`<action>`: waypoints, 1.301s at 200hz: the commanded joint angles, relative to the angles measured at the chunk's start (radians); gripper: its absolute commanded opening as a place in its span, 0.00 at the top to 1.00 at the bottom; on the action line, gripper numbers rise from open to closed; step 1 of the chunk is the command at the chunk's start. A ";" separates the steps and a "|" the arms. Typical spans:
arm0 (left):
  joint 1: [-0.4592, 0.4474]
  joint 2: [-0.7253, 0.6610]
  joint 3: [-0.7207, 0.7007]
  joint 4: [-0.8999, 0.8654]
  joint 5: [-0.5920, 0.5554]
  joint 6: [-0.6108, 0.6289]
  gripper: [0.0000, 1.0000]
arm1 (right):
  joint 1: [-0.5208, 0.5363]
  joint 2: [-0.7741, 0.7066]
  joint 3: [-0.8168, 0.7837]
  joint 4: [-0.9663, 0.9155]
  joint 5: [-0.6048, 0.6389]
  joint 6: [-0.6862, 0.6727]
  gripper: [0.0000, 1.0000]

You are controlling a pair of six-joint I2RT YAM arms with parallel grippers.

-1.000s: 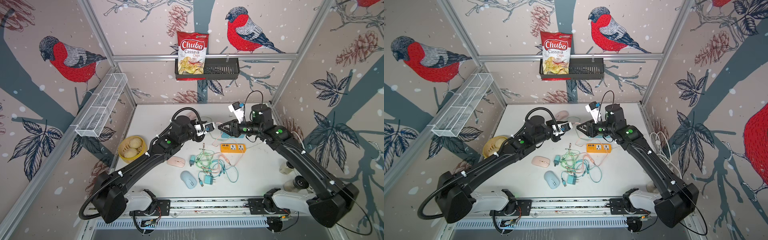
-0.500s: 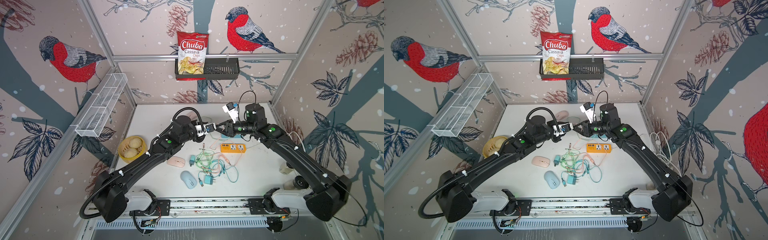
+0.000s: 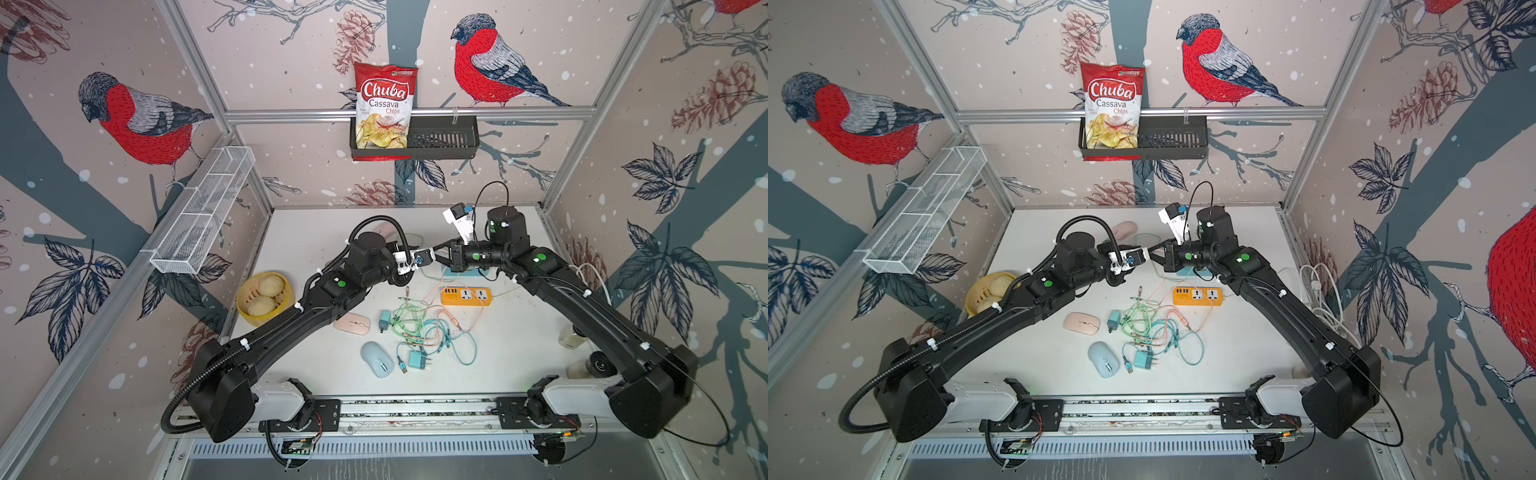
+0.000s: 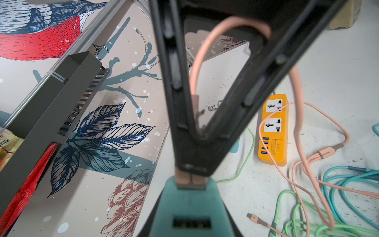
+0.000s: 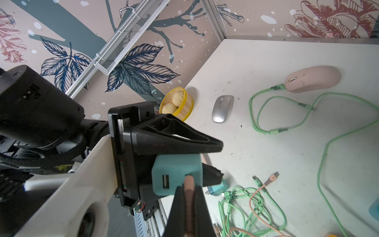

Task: Unplug the wireless mouse
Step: Remove the power cord from the plug, then place the plug at the center of the board.

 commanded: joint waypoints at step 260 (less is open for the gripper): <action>0.234 0.651 0.269 -0.567 -0.229 -0.453 1.00 | -0.115 -0.145 -0.088 -0.060 0.056 -0.052 1.00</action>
